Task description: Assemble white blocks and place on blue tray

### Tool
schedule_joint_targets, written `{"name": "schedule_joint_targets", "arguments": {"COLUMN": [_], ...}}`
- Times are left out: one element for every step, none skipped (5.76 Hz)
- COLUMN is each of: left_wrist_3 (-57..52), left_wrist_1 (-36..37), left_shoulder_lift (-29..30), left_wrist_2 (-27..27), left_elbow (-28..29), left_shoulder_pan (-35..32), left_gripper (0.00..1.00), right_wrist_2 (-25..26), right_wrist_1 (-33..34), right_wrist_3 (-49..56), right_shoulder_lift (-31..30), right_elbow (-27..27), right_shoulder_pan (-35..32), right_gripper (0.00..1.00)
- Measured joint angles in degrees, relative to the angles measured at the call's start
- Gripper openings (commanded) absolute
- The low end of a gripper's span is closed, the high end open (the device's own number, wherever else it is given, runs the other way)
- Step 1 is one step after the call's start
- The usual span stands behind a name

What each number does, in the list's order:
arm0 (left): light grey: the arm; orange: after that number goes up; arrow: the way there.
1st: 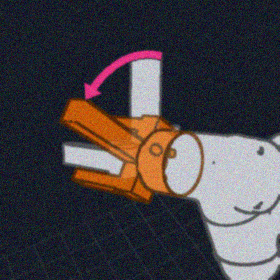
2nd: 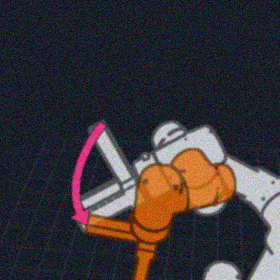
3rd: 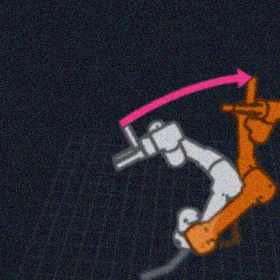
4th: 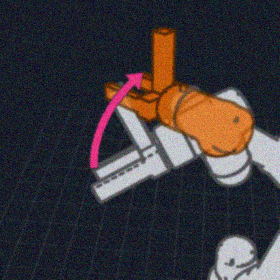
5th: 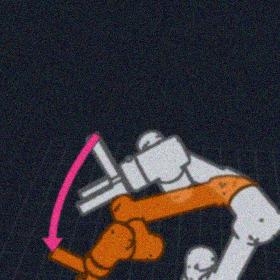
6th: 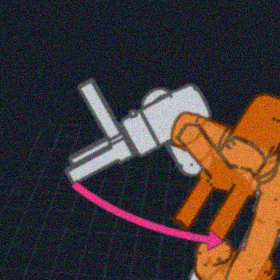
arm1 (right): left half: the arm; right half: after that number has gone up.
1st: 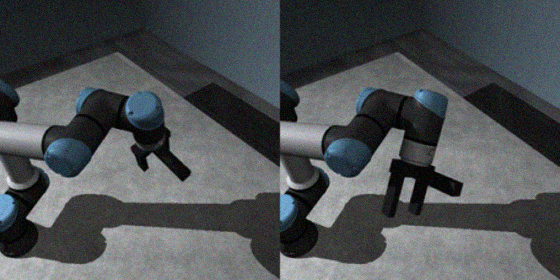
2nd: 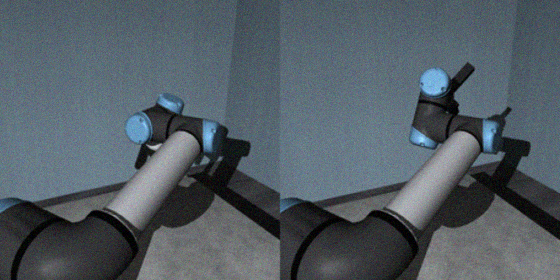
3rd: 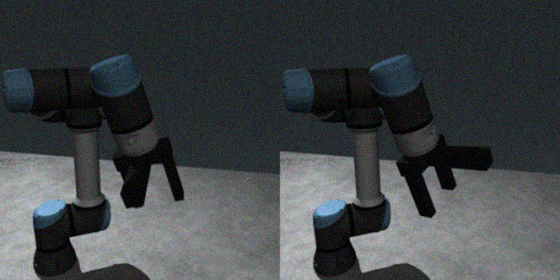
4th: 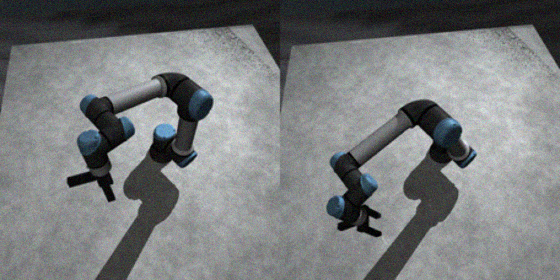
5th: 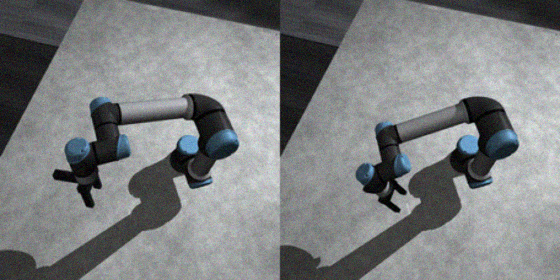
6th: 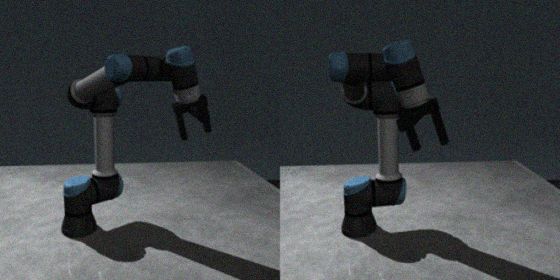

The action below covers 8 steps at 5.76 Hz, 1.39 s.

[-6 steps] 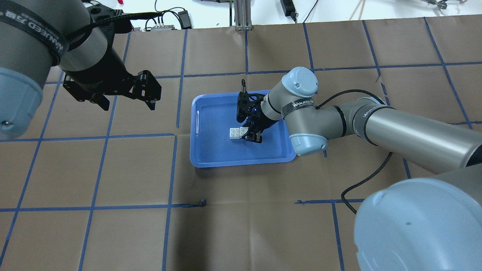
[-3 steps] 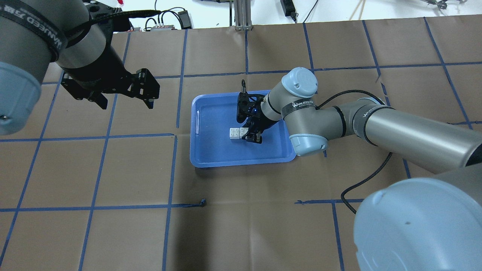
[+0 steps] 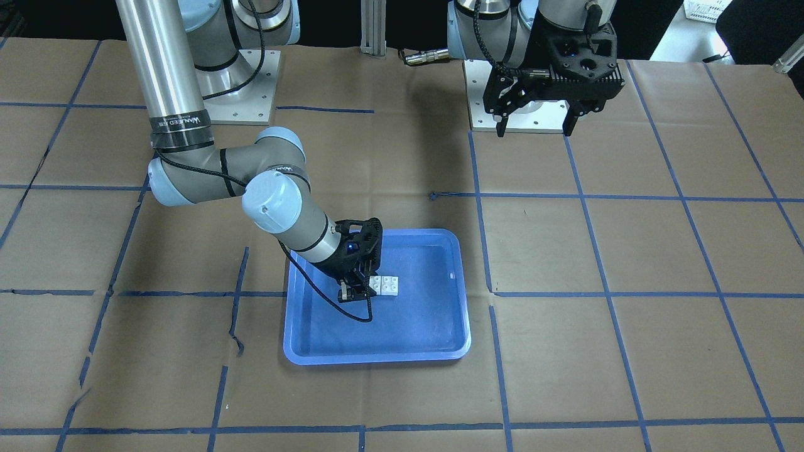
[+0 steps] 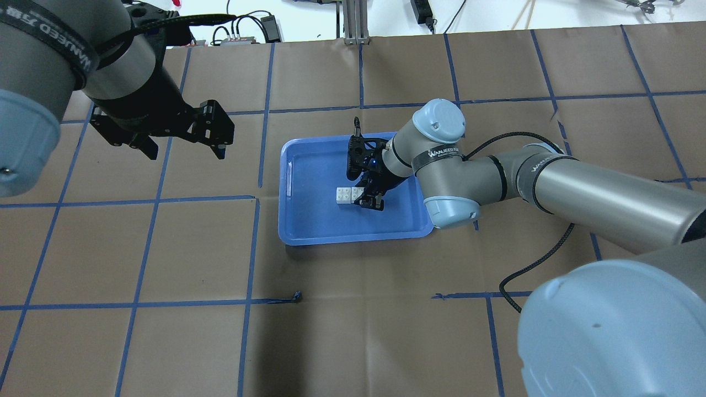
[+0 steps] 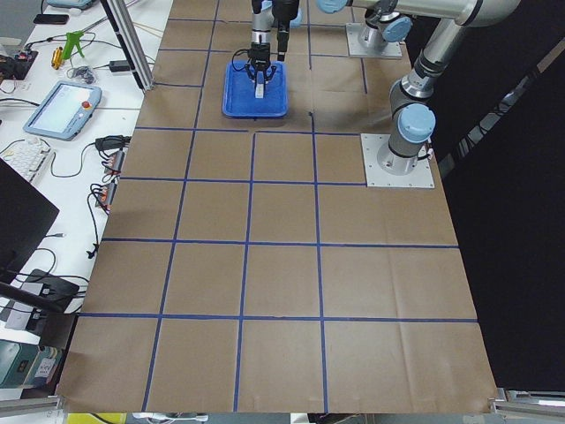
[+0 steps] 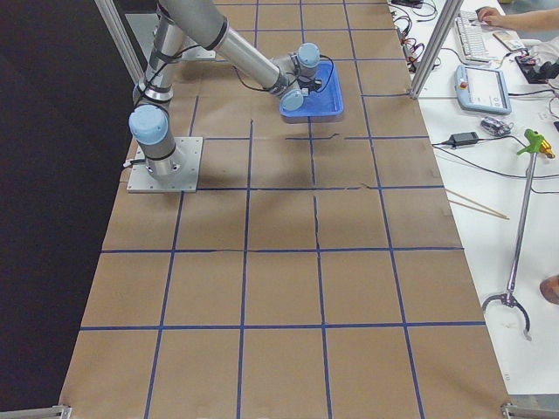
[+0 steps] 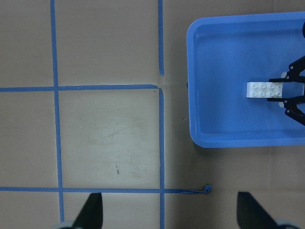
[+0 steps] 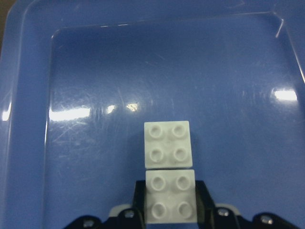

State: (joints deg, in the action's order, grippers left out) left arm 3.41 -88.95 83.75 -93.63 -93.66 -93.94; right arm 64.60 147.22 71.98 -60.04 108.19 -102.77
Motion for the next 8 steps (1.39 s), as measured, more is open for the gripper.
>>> {"name": "schedule_joint_targets", "arguments": {"left_wrist_3": [0.0, 0.0, 0.0, 0.1, 0.1, 0.1, 0.1, 0.1], "left_wrist_1": [0.0, 0.0, 0.0, 0.0, 0.0, 0.0, 0.0, 0.0], "left_shoulder_lift": [0.0, 0.0, 0.0, 0.0, 0.0, 0.0, 0.1, 0.1], "left_wrist_2": [0.0, 0.0, 0.0, 0.0, 0.0, 0.0, 0.0, 0.0], "left_elbow": [0.0, 0.0, 0.0, 0.0, 0.0, -0.1, -0.1, -0.1], "left_shoulder_pan": [0.0, 0.1, 0.1, 0.2, 0.2, 0.2, 0.2, 0.2], "left_gripper": [0.99, 0.99, 0.99, 0.99, 0.99, 0.99, 0.99, 0.99], "right_wrist_2": [0.0, -0.1, -0.2, -0.2, -0.2, -0.3, -0.4, -0.4], "right_wrist_1": [0.0, 0.0, 0.0, 0.1, 0.1, 0.1, 0.1, 0.1], "right_wrist_3": [-0.1, -0.1, -0.1, -0.5, -1.0, -1.2, -1.2, -1.2], "right_shoulder_lift": [0.0, 0.0, 0.0, -0.1, 0.0, 0.0, 0.0, 0.0], "right_elbow": [0.0, 0.0, 0.0, 0.0, -0.1, -0.1, -0.1, -0.1], "right_shoulder_pan": [0.0, 0.0, -0.1, -0.1, -0.1, -0.1, 0.0, 0.0], "right_gripper": [0.43, 0.43, 0.43, 0.57, 0.58, 0.59, 0.6, 0.89]}}
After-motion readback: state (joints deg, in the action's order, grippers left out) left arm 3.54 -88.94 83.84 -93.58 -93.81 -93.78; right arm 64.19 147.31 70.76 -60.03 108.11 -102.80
